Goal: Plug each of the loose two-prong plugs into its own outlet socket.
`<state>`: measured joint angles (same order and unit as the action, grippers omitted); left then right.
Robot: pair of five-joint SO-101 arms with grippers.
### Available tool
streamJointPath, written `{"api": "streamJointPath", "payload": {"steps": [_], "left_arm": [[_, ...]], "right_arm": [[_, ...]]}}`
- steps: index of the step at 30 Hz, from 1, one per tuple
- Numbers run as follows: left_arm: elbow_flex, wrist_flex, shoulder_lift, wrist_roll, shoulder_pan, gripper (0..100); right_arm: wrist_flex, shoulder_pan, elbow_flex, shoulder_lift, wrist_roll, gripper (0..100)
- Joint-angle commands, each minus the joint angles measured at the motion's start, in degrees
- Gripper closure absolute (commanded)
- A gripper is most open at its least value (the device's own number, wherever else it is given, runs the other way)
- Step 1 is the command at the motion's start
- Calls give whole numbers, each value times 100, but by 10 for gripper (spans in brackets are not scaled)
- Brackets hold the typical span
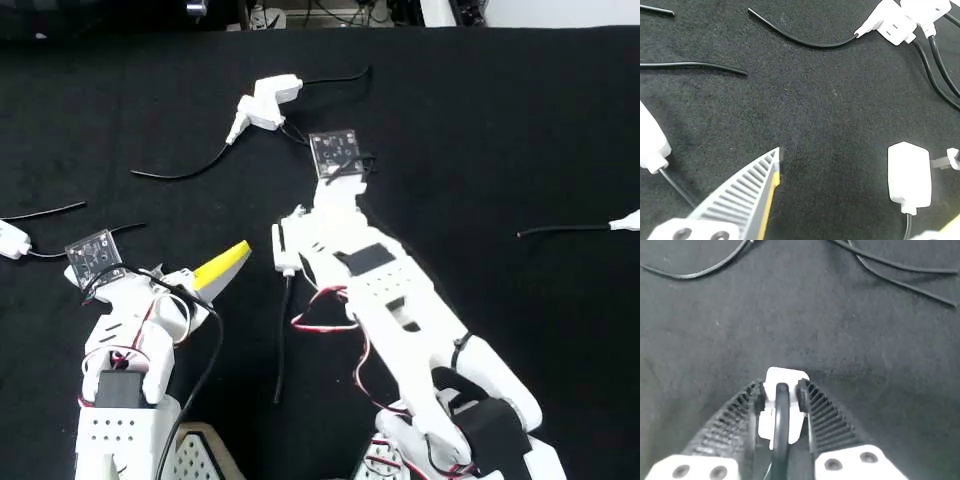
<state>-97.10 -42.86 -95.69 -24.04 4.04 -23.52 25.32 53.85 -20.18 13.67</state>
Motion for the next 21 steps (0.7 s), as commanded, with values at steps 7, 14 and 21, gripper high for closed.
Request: {"api": "streamJointPath", "payload": {"steps": [7,14,21], "left_arm": [[-84,9,-62,18,4,456],[-84,9,-62,18,4,456],[-84,26,-62,18,4,456]], "right_arm": [[905,-35,40,418,53,986],[26,53,-954,1305,97,986],[35,53,-1015,1367,132,986]]}}
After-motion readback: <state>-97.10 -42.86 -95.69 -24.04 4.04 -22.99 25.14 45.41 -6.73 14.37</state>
